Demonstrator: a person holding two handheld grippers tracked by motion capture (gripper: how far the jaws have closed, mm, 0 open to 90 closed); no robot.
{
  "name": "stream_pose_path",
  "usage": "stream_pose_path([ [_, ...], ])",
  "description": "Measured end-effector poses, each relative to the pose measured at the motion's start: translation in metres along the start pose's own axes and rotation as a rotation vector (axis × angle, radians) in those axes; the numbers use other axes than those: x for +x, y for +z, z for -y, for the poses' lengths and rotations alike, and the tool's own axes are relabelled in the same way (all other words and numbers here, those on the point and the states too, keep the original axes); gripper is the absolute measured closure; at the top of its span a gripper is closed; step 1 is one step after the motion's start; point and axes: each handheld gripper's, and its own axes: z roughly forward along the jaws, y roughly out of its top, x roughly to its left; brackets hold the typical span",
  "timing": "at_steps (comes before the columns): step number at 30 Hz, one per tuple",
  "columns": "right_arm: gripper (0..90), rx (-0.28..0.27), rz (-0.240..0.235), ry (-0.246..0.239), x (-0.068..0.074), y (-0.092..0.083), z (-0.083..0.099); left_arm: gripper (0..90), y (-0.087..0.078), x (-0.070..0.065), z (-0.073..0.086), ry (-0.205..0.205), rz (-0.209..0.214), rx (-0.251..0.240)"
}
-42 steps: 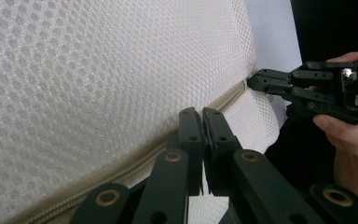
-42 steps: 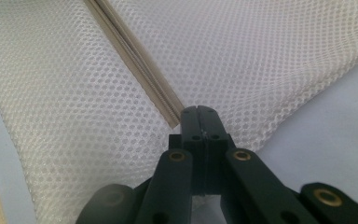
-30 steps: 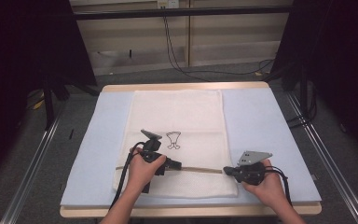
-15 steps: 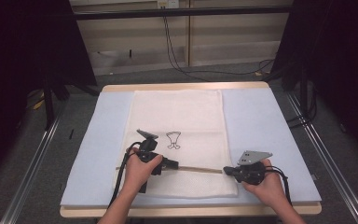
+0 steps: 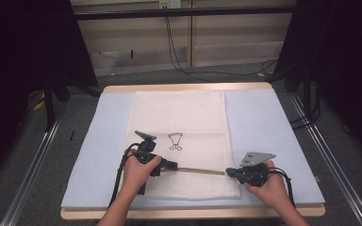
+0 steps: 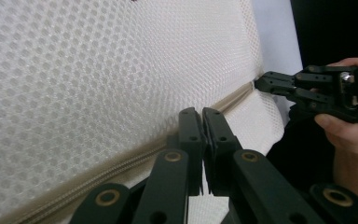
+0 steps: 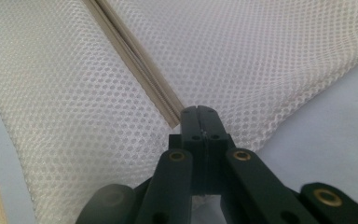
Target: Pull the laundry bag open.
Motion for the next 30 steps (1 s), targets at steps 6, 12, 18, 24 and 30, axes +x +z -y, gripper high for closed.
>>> stream_pose_path([
  [6,90.0,-0.001,-0.003,0.0,0.0,0.0,0.0,87.4,-0.002,0.001,-0.001,0.006,-0.006,-0.005],
  [12,90.0,-0.001,-0.005,0.0,-0.001,0.0,0.0,87.4,-0.003,0.001,0.0,0.004,-0.002,-0.001],
  [18,90.0,0.0,-0.004,0.001,-0.001,0.0,0.0,87.4,-0.008,0.002,-0.001,0.016,-0.015,-0.011],
  [24,90.0,0.0,-0.003,0.001,0.0,0.0,0.0,87.4,-0.009,0.001,0.0,0.003,-0.008,-0.016],
  [30,90.0,0.0,-0.003,0.001,0.0,0.0,0.0,87.4,-0.011,0.003,0.001,-0.002,-0.005,-0.016],
])
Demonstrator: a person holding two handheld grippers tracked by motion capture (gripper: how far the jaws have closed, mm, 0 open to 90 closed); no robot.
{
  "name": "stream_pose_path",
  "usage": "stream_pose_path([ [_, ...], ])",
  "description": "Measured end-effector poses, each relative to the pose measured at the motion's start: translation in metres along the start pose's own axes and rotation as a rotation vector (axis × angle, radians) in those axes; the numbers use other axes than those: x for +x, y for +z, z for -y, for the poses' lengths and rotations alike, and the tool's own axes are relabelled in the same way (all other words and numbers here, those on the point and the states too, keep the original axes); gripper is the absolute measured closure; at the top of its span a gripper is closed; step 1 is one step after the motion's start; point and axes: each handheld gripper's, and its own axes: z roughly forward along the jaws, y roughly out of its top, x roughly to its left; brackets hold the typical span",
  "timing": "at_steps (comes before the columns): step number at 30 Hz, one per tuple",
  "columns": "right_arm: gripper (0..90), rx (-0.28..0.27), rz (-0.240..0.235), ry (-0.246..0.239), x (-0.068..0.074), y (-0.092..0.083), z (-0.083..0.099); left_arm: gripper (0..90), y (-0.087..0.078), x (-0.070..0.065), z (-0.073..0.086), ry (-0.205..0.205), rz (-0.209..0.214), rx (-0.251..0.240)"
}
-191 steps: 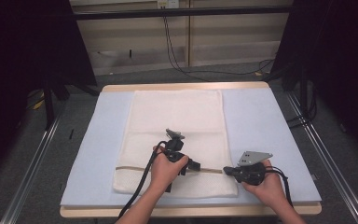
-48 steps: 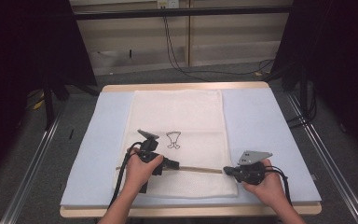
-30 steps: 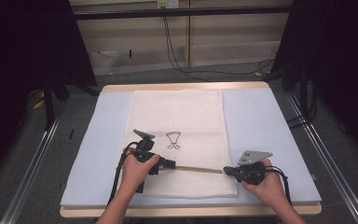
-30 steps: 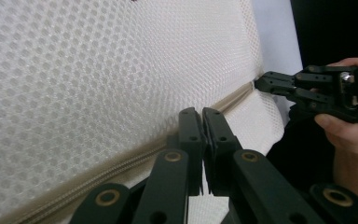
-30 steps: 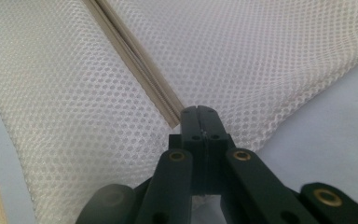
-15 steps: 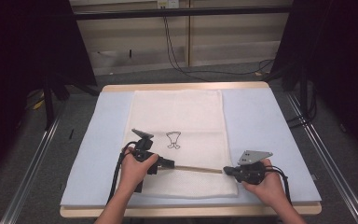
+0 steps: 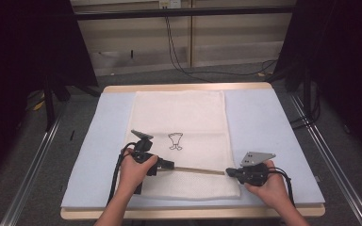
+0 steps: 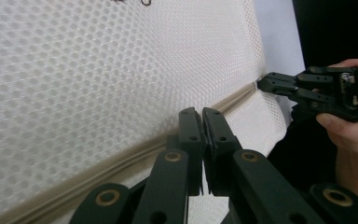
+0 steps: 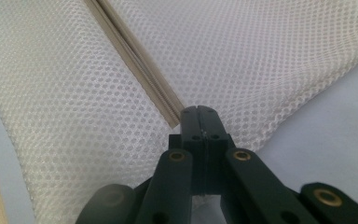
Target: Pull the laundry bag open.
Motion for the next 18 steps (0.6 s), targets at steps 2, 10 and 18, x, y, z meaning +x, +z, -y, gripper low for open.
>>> stream_pose_path([
  [2,90.0,0.0,0.0,0.0,0.0,0.0,0.0,87.4,-0.001,0.0,0.001,0.0,-0.011,-0.002],
  [10,90.0,0.0,0.002,-0.001,0.0,0.0,0.0,87.4,-0.005,0.004,0.002,-0.012,0.004,-0.008],
  [18,90.0,0.0,0.002,-0.001,0.0,0.0,0.0,87.4,-0.012,0.009,0.004,-0.025,-0.013,-0.022],
])
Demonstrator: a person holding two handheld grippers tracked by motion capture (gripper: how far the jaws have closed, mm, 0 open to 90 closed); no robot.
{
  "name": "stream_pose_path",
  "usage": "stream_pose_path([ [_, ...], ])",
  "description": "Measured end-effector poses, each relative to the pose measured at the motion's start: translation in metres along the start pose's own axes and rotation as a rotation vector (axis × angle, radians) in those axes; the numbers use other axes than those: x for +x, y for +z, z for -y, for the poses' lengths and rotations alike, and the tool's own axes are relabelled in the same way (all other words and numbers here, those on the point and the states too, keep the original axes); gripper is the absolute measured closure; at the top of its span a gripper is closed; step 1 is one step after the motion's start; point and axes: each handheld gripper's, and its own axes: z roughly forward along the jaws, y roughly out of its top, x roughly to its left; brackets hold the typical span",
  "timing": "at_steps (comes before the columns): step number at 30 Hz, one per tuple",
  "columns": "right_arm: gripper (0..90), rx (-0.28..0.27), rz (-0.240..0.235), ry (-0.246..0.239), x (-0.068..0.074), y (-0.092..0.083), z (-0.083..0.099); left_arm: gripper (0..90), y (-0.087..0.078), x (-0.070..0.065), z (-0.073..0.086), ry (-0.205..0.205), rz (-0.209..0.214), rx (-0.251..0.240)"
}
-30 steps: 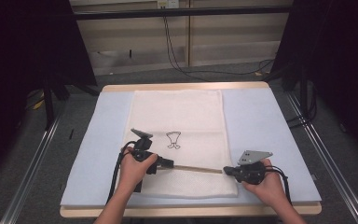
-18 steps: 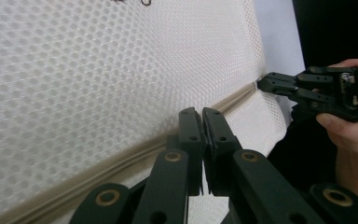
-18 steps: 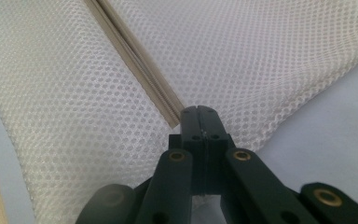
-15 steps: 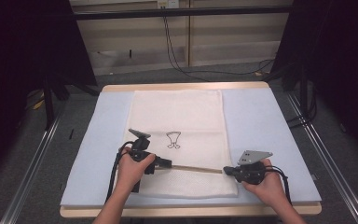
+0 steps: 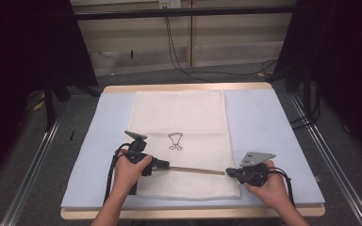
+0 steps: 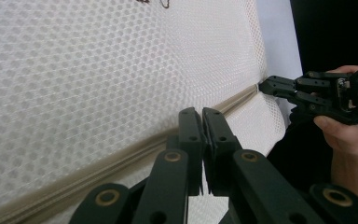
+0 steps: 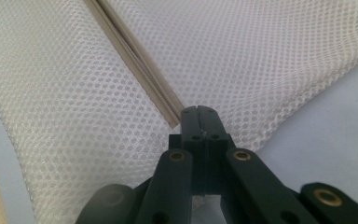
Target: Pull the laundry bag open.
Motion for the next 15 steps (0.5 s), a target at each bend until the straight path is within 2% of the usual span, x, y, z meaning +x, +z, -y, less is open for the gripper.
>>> stream_pose_path([
  [5,90.0,0.0,-0.001,0.0,-0.0001,0.0001,-0.0002,87.4,-0.0014,-0.0001,0.0006,-0.007,0.009,0.005],
  [7,90.0,0.001,-0.001,-0.001,-0.0001,0.0001,-0.0003,87.4,-0.0025,0.0003,0.0006,0.005,-0.006,0.006],
  [8,90.0,0.0,-0.001,-0.001,-0.0003,0.0002,-0.0003,87.4,-0.0027,-0.0004,0.0008,-0.007,-0.003,0.002],
  [12,90.0,0.0,-0.002,-0.001,-0.0005,0.0003,-0.0002,87.4,-0.0034,0.0005,0.0005,0.0,-0.002,-0.005],
  [15,90.0,0.001,0.002,-0.001,-0.0005,0.0002,-0.0002,87.4,-0.0037,-0.0004,0.0009,-0.01,0.0,0.002],
])
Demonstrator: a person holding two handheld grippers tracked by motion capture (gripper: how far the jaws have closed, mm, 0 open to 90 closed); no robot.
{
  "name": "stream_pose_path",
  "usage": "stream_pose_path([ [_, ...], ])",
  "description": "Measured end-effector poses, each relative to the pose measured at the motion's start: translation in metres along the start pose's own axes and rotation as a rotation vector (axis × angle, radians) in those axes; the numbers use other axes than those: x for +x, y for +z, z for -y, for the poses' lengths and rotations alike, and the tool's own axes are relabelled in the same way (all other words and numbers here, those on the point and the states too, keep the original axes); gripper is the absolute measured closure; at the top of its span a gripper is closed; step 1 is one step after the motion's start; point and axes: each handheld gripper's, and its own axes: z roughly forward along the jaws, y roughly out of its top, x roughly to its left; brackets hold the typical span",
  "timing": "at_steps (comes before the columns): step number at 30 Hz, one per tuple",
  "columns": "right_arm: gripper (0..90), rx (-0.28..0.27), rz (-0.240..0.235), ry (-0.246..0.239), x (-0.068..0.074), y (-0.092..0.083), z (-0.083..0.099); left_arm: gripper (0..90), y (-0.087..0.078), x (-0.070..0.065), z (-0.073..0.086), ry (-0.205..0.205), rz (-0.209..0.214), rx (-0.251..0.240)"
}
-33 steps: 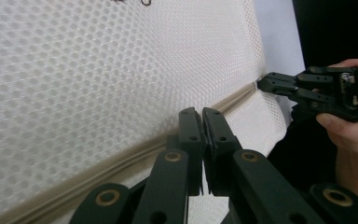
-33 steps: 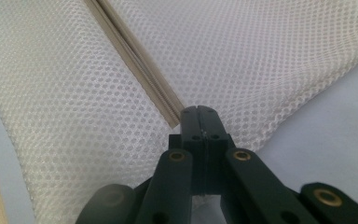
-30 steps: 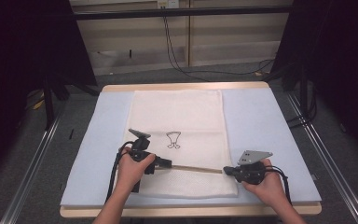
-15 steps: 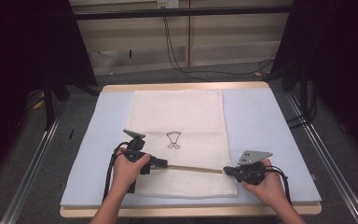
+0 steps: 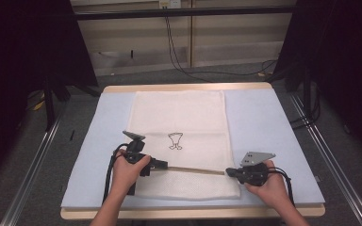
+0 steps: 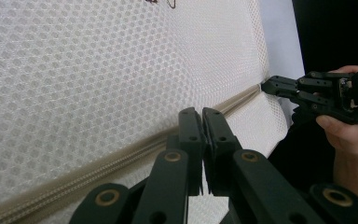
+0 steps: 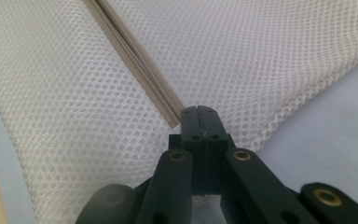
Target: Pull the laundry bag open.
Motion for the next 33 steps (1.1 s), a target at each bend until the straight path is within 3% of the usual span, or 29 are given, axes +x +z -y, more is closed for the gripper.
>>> stream_pose_path([
  [6,90.0,-0.002,-0.01,0.005,-0.001,0.0,0.0,87.4,-0.004,0.002,0.001,0.01,-0.02,-0.01],
  [11,90.0,-0.003,-0.006,0.002,0.0,0.0,0.0,87.4,-0.01,0.003,0.004,-0.007,-0.029,-0.017],
  [25,90.0,-0.003,-0.005,0.005,0.0,0.0,0.0,87.4,-0.034,0.023,0.01,-0.01,-0.029,-0.059],
  [33,90.0,-0.001,-0.005,0.007,0.0,0.0,0.0,87.4,-0.041,0.025,0.01,-0.026,-0.048,-0.068],
])
